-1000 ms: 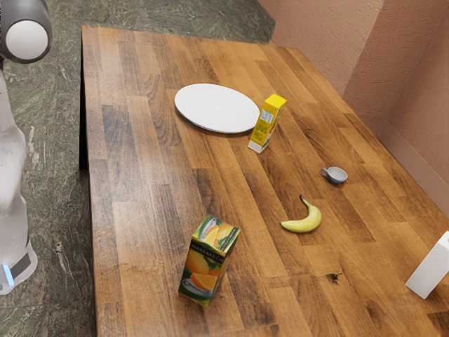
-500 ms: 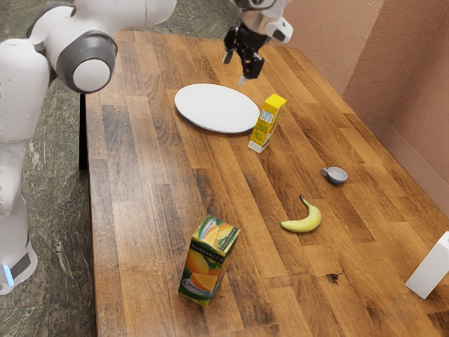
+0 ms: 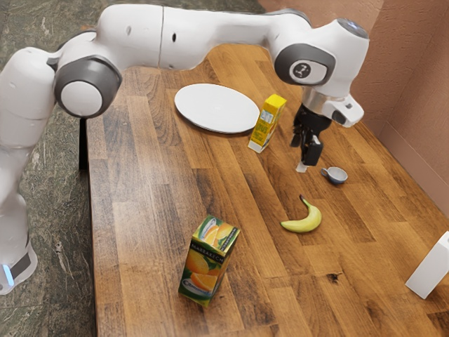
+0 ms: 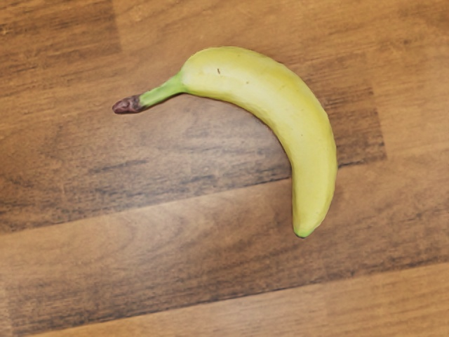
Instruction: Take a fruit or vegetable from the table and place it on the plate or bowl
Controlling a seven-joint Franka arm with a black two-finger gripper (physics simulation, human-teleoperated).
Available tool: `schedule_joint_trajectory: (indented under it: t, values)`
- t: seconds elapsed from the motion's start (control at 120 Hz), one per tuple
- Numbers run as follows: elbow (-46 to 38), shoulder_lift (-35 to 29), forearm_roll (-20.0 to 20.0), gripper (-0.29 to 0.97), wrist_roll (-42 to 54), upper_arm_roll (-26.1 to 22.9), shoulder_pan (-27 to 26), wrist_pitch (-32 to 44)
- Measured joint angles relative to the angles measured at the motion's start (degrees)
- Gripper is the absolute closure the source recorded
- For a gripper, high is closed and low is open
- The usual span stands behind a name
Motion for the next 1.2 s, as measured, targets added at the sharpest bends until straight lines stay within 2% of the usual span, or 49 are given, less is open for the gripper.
schedule_joint_trajectory:
  t: [0.1,0.3,0.517,1.2]
  values:
    - [-0.4,1.4,-0.3,0.02,-1.1,-0.2,0.4,1.4]
    - [-0.4,3.1,-0.8,0.02,-2.7,-1.0,-2.4,2.8]
    - [-0.4,8.3,-2.1,0.02,-3.9,-1.0,-2.8,3.9]
    - [-0.3,15.2,-2.8,0.02,-5.6,-0.9,-1.1,14.8]
